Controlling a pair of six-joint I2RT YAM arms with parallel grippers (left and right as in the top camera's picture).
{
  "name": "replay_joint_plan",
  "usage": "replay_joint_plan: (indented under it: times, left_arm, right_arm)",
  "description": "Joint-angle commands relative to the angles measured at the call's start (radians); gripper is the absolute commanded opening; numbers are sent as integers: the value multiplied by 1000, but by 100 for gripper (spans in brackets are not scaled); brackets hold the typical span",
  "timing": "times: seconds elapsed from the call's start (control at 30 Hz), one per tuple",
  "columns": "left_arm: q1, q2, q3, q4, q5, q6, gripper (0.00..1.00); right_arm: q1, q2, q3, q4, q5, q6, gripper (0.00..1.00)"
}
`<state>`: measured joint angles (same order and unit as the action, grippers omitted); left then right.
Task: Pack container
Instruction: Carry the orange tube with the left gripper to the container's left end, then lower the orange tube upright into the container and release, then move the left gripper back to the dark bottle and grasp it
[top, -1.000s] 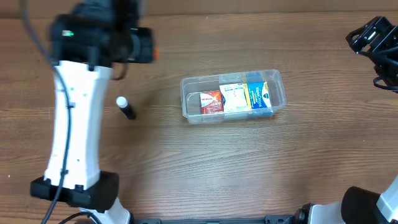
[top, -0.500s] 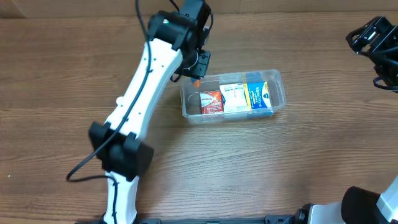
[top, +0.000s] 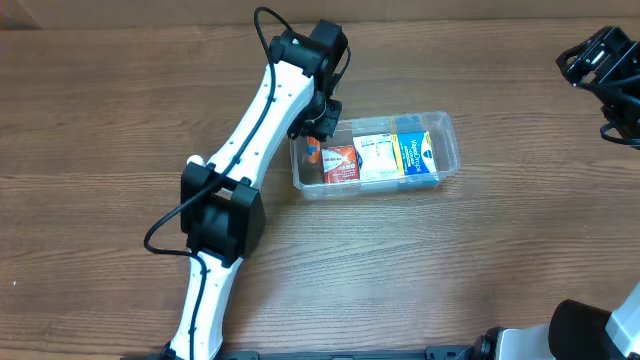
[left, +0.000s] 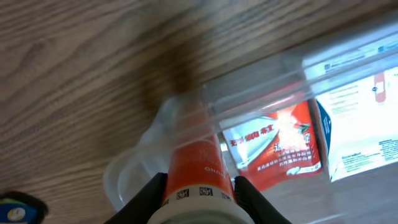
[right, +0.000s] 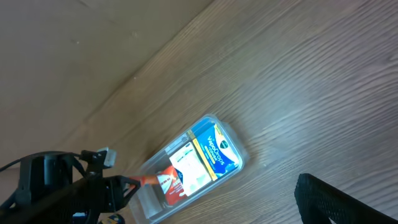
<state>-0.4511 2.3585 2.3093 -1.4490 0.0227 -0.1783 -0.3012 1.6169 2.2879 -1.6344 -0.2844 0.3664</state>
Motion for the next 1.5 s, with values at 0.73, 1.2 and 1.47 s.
replay_joint_plan:
  times: [0.73,1.2,1.47]
  left_arm:
    - [6,-233,63,-113,31,13,90]
    - [358,-389,-19,-241,-116,-92,99]
    - [541,-384,-425,-155,11,-81,91]
  right_arm:
    - [-2,-4,3,5,-5,5,100]
    - [-2,-4,3,5,-5,5,100]
    - [-2,-4,3,5,-5,5,100]
